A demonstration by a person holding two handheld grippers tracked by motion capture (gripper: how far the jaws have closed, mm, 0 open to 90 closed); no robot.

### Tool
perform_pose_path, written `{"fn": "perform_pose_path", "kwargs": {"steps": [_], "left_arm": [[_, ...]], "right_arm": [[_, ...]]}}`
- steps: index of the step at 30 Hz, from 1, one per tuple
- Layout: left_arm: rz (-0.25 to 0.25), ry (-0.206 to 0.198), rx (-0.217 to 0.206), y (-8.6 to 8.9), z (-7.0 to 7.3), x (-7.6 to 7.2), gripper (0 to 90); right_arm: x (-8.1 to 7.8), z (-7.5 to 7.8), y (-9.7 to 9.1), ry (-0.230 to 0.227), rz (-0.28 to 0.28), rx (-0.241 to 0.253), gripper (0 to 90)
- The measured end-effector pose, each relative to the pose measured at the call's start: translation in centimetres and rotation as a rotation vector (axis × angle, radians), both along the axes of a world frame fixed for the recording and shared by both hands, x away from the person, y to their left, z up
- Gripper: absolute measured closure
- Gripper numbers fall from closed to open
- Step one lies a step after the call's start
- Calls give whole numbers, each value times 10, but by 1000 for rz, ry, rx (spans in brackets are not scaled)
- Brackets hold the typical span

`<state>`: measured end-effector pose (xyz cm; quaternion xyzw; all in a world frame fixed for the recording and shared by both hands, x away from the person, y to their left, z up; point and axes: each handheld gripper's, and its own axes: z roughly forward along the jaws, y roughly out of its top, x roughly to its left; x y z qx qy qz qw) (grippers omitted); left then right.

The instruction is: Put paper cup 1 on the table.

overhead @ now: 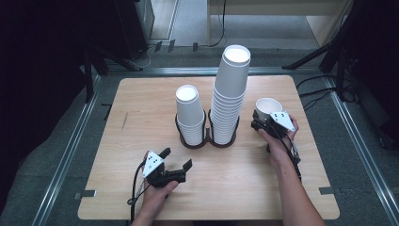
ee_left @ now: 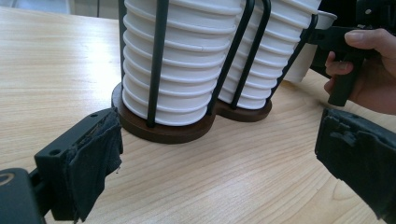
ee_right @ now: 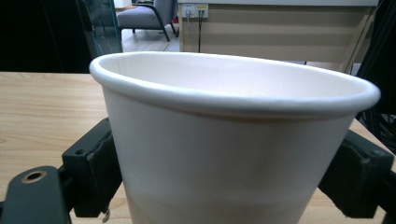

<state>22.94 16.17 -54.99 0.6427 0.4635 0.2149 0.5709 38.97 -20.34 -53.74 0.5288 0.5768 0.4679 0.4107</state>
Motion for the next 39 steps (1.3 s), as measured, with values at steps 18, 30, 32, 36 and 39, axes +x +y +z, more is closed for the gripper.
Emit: {"fn": "perform_pose_path", "kwargs": {"steps": [18,30,32,36,39], "left_arm": [[4,-4,7,0,0,-1,10],[6,-4,11,0,0,-1,10],[5,-5,10,0,0,-1,10],[5,-5,10,0,0,-1,10],[3,-5,13,0,0,-1,11]], "right_arm": [[-8,-5,-6,22,1,12,90],[-15,-2,-5,33,47,10,0],[-17,0,-4,26,62,8,0],[-24,4,-5,23,75,22,0],[-28,5,-7,14,83,34,0]]}}
